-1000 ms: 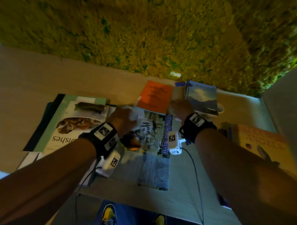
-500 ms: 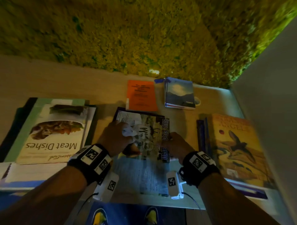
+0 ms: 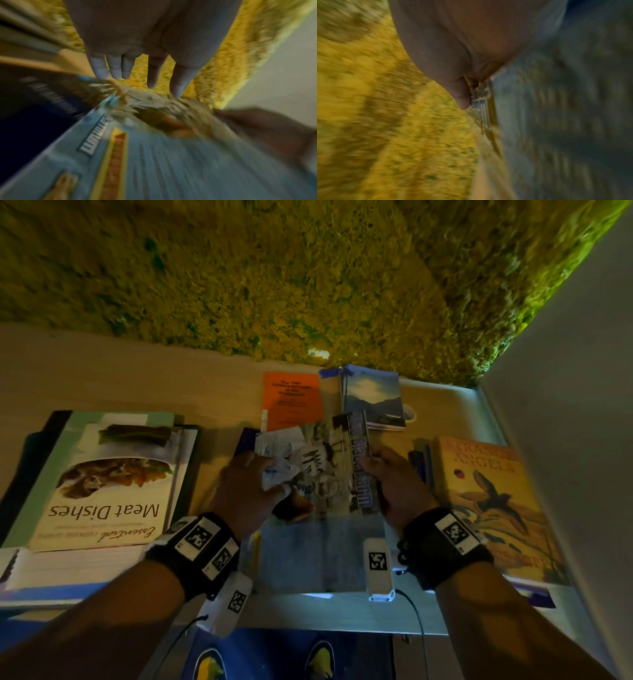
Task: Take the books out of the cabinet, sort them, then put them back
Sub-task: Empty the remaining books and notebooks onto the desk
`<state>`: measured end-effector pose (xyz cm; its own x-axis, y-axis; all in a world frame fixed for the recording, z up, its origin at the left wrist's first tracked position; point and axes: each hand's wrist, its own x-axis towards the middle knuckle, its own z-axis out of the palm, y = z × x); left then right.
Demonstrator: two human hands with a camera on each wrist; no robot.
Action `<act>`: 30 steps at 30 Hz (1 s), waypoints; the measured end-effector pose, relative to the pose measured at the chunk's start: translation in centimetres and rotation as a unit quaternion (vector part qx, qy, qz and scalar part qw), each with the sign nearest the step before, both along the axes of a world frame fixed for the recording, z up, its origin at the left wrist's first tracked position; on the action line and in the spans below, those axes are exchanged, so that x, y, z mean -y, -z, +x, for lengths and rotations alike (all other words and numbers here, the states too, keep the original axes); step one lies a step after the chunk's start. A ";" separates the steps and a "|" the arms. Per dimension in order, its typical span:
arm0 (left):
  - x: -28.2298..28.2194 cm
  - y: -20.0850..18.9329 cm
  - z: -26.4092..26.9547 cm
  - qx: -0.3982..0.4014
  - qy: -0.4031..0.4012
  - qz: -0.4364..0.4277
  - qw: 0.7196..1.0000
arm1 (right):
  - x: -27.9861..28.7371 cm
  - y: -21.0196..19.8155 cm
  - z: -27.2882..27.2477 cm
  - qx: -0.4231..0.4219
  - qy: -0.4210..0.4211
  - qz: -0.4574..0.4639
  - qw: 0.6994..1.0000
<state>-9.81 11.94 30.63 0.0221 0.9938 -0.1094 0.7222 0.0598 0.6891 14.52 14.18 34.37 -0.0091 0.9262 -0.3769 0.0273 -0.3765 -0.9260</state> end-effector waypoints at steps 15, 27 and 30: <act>0.5 -4.2 -3.1 0.649 -0.114 -0.154 0.736 | 2.2 -4.5 -7.1 0.135 -0.301 0.114 0.937; -2.9 0.5 -7.4 0.378 -0.128 -0.088 0.913 | -2.1 0.2 -3.7 0.266 -0.194 0.035 0.944; -3.8 -0.2 -7.9 0.237 -0.136 -0.070 0.959 | -5.1 0.2 -3.3 0.337 -0.185 0.066 0.921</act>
<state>-17.67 15.76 30.85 -0.1563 0.9461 -0.2837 0.2750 0.3176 0.9075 11.19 19.31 34.21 -0.1386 0.9451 -0.2959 0.7167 -0.1104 -0.6886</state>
